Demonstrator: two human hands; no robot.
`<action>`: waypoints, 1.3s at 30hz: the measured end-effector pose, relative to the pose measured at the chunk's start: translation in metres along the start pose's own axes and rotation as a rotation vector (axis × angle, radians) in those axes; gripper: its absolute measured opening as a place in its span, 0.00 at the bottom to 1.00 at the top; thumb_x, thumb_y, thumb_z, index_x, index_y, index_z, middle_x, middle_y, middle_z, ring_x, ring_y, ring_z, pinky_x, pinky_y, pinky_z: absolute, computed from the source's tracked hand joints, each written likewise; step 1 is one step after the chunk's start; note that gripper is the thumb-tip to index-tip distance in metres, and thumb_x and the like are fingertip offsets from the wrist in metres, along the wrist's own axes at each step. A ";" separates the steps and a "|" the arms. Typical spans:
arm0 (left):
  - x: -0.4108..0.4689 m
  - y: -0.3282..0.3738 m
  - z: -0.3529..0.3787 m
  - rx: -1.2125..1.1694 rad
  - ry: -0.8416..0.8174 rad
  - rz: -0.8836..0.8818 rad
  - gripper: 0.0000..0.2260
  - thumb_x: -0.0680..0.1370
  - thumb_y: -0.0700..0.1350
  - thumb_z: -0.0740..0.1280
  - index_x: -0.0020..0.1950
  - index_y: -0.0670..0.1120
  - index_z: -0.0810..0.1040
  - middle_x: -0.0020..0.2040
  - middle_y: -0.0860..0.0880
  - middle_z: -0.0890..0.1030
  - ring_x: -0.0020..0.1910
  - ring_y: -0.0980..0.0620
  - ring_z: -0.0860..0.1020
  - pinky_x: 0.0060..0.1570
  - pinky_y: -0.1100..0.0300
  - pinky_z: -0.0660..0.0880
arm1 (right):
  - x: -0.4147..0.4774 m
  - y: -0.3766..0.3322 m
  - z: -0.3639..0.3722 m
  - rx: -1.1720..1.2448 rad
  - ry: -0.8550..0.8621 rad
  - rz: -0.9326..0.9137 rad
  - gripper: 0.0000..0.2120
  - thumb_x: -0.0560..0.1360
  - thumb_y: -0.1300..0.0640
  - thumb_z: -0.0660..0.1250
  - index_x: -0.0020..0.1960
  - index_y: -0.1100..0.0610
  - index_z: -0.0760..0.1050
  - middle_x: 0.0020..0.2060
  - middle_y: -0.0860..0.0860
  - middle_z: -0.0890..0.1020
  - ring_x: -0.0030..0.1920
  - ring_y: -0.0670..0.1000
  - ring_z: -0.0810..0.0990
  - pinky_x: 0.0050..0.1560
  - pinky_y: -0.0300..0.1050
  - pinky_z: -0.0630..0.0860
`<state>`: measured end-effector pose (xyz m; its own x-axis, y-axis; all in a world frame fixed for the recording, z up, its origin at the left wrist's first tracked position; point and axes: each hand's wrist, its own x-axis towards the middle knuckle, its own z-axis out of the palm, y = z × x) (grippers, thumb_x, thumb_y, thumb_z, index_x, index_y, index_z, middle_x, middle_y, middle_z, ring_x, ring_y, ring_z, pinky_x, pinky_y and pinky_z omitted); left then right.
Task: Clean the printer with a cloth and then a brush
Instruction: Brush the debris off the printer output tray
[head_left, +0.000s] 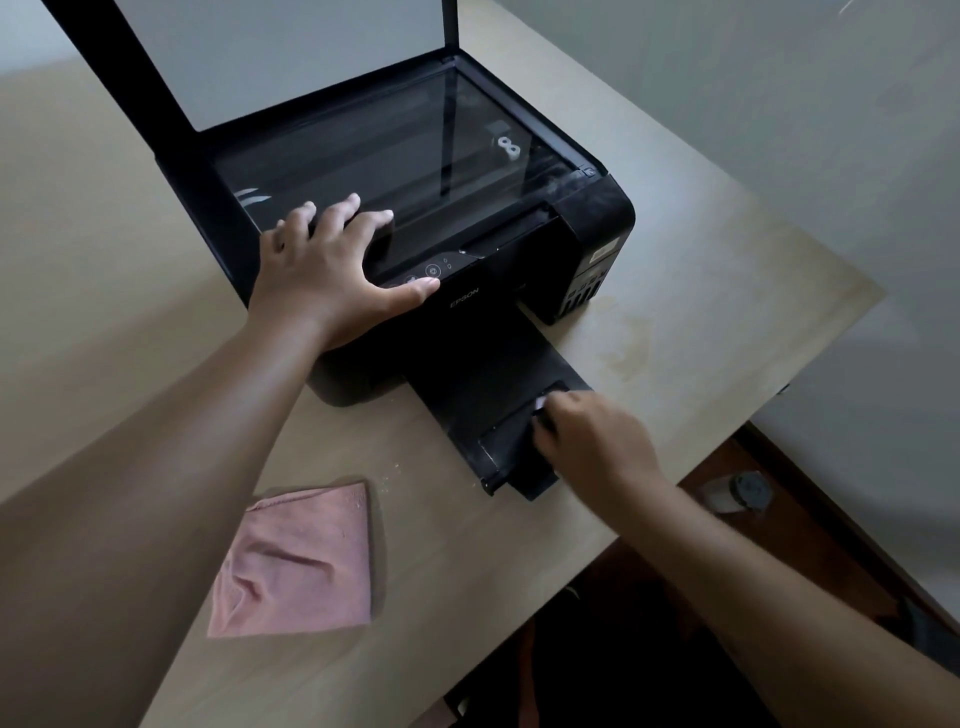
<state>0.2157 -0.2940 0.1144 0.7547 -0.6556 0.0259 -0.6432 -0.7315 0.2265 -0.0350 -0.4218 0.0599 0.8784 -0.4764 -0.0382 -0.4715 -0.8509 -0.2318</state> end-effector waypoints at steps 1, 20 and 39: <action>0.000 0.000 0.000 -0.002 0.000 -0.001 0.41 0.64 0.79 0.57 0.74 0.63 0.61 0.79 0.54 0.57 0.77 0.45 0.52 0.73 0.44 0.50 | -0.007 -0.015 0.004 0.040 -0.008 -0.076 0.11 0.76 0.53 0.65 0.38 0.57 0.74 0.36 0.53 0.80 0.38 0.57 0.78 0.32 0.48 0.72; -0.002 0.000 -0.001 -0.016 0.013 0.002 0.41 0.64 0.79 0.57 0.74 0.62 0.62 0.79 0.54 0.58 0.77 0.45 0.53 0.73 0.45 0.50 | -0.003 -0.010 0.012 0.143 0.096 0.058 0.13 0.75 0.52 0.64 0.36 0.58 0.77 0.28 0.52 0.77 0.34 0.57 0.75 0.35 0.48 0.69; -0.001 -0.002 0.000 -0.016 0.006 0.000 0.42 0.64 0.79 0.58 0.74 0.62 0.62 0.79 0.54 0.58 0.77 0.44 0.53 0.73 0.44 0.50 | 0.011 -0.013 0.002 0.229 -0.082 0.050 0.15 0.78 0.51 0.63 0.39 0.61 0.72 0.31 0.55 0.77 0.34 0.57 0.74 0.34 0.45 0.66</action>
<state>0.2163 -0.2924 0.1135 0.7553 -0.6546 0.0317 -0.6413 -0.7282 0.2417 -0.0190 -0.4158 0.0601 0.8622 -0.4890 -0.1320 -0.4929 -0.7500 -0.4411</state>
